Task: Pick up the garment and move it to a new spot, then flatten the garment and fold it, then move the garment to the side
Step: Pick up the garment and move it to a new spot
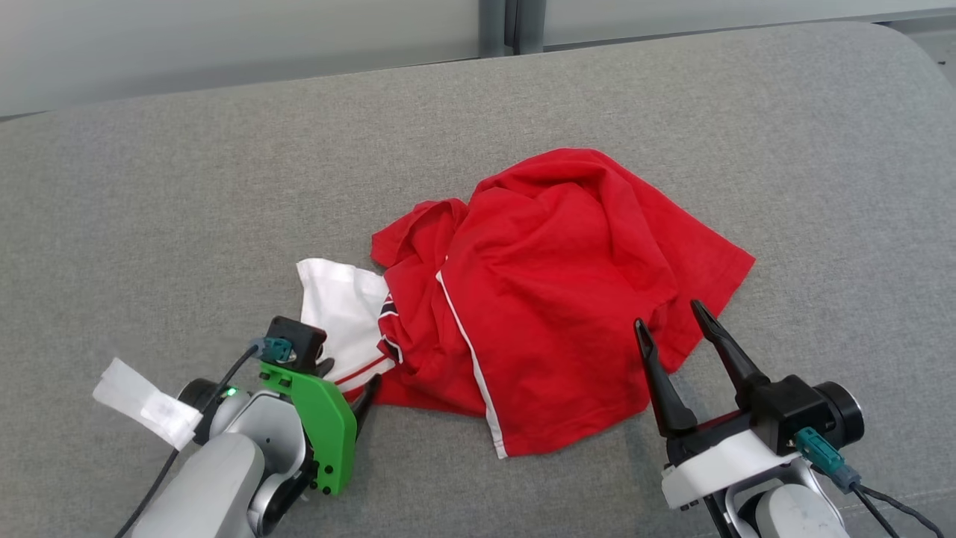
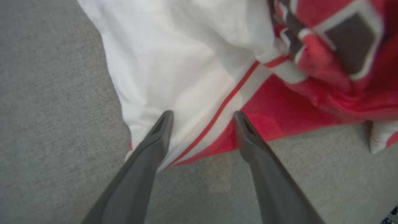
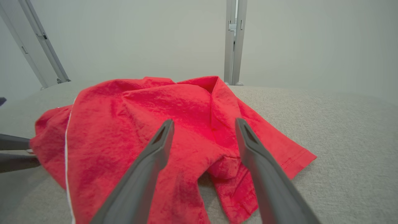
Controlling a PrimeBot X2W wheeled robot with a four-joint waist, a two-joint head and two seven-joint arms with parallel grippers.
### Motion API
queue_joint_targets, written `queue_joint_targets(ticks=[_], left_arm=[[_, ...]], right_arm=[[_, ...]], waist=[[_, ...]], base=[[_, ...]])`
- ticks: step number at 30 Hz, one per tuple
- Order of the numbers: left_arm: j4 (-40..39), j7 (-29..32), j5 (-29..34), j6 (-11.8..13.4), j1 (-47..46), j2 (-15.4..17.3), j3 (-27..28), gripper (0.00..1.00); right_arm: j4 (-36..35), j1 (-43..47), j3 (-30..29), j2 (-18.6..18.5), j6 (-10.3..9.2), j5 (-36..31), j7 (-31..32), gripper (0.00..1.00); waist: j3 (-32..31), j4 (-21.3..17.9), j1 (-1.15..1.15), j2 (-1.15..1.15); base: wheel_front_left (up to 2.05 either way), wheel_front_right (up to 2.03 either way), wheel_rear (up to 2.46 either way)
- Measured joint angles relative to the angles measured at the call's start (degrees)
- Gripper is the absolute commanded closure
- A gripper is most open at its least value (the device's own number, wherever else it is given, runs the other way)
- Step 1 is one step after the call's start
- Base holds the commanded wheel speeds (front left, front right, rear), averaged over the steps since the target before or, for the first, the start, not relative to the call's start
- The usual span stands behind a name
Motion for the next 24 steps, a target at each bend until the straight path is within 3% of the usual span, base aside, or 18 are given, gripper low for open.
queue_joint_targets(ticks=[3,4,5,11,14,18,21,22,24], left_arm=[[3.4,-0.1,1.0,-0.6,-1.1,0.0,-1.4,0.0],[4.3,-0.6,1.6,-0.9,-1.6,0.0,-1.8,0.62],[5.1,-0.8,1.7,-1.0,-1.9,-0.1,-2.1,1.0],[7.2,-3.8,1.2,-1.7,-3.4,-0.4,-1.7,1.0],[4.0,-5.4,0.3,-1.2,-5.1,1.7,1.2,1.0],[-3.6,-3.9,-1.9,-0.1,-7.7,8.9,6.7,1.0],[-9.1,-0.9,-3.6,0.8,-9.0,15.7,11.3,1.0],[-12.0,1.4,-4.3,1.6,-10.2,19.8,13.9,1.0],[-13.2,3.5,-4.7,2.7,-11.2,23.8,16.3,1.0]], right_arm=[[0.1,0.2,0.3,0.0,0.0,0.2,0.0,0.0],[0.1,0.2,0.3,0.0,0.0,0.3,0.0,0.0],[0.1,0.2,0.3,0.0,0.0,0.5,0.0,0.0],[0.2,0.4,-0.3,0.0,0.0,0.6,0.0,0.0],[0.2,0.8,-1.0,0.0,0.0,0.6,0.0,0.0],[0.1,1.1,-1.6,0.0,0.0,0.3,0.0,0.0],[-0.1,1.2,-1.8,0.0,0.0,0.3,0.0,0.0],[-0.1,1.2,-1.5,0.0,0.0,0.5,0.0,0.0],[-0.1,1.1,-1.0,0.0,0.0,0.8,0.0,0.0]], waist=[[0.0,-0.6,0.0,0.0],[0.0,-0.7,0.0,0.0],[0.1,-0.8,0.0,0.0],[-0.1,-0.3,0.0,0.0],[-0.4,0.5,0.0,0.0],[-0.7,1.9,0.0,0.0],[-0.7,2.8,0.0,0.0],[-0.6,3.3,0.0,0.0],[-0.3,3.5,0.0,0.0]], base=[[0.0,0.0,0.0],[0.0,0.0,0.0],[0.0,0.0,0.0],[0.0,0.0,0.0],[0.0,0.0,0.0],[0.0,0.0,0.0],[0.0,0.0,0.0],[0.0,0.0,0.0],[0.0,0.0,0.0]])
